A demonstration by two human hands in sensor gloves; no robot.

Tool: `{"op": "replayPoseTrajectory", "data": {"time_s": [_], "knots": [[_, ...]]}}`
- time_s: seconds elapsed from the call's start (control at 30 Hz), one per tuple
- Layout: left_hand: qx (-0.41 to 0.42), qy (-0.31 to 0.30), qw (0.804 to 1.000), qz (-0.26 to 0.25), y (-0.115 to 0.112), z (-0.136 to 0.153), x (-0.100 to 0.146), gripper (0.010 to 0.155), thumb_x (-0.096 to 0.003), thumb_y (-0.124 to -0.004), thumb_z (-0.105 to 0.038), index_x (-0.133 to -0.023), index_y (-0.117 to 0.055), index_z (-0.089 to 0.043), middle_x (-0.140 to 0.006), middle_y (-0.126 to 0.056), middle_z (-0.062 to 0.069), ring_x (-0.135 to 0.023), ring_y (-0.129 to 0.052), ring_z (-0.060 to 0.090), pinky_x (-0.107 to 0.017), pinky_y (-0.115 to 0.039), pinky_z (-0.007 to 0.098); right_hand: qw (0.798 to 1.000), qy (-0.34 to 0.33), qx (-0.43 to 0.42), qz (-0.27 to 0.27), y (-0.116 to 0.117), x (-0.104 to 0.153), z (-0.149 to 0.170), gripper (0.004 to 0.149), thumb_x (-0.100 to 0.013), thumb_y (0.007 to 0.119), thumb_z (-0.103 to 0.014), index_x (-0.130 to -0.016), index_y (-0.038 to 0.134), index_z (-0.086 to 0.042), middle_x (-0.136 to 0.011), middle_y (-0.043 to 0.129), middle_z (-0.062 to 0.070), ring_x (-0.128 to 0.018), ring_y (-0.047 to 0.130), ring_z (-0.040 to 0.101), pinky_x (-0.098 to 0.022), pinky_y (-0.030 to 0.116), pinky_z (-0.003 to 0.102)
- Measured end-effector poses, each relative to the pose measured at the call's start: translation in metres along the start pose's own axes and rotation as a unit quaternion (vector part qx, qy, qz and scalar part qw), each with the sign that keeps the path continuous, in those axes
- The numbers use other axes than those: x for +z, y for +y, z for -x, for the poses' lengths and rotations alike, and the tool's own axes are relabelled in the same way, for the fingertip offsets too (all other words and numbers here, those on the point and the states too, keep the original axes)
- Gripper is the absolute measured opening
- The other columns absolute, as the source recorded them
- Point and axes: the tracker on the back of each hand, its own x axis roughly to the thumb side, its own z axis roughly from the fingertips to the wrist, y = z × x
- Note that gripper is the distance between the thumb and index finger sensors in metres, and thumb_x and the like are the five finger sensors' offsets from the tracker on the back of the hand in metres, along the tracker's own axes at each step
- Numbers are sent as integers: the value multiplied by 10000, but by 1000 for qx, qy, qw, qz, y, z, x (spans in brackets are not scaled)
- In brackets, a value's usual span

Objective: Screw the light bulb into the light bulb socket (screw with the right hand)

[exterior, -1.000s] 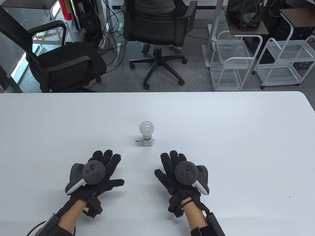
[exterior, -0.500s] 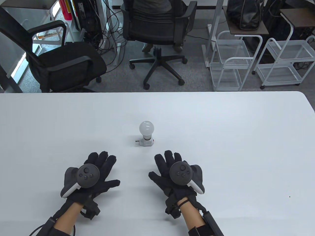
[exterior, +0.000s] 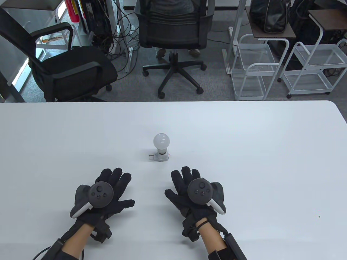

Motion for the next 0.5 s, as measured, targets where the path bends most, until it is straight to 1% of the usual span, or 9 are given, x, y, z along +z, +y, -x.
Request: {"op": "replayPoseTrajectory", "data": {"time_s": [0.5], "knots": [[-15,3,1000,-6,-1,-1,0,912,-470,-781,-620,-1199,-334,-302,-1289,-164,64,-1119,-35,408,-801,-121,575,1000,-2,-12,17,-5,4,2,636,-616,624,-375,-1094,334,-71,-1084,148,345,-879,62,653,-512,120,805]]}}
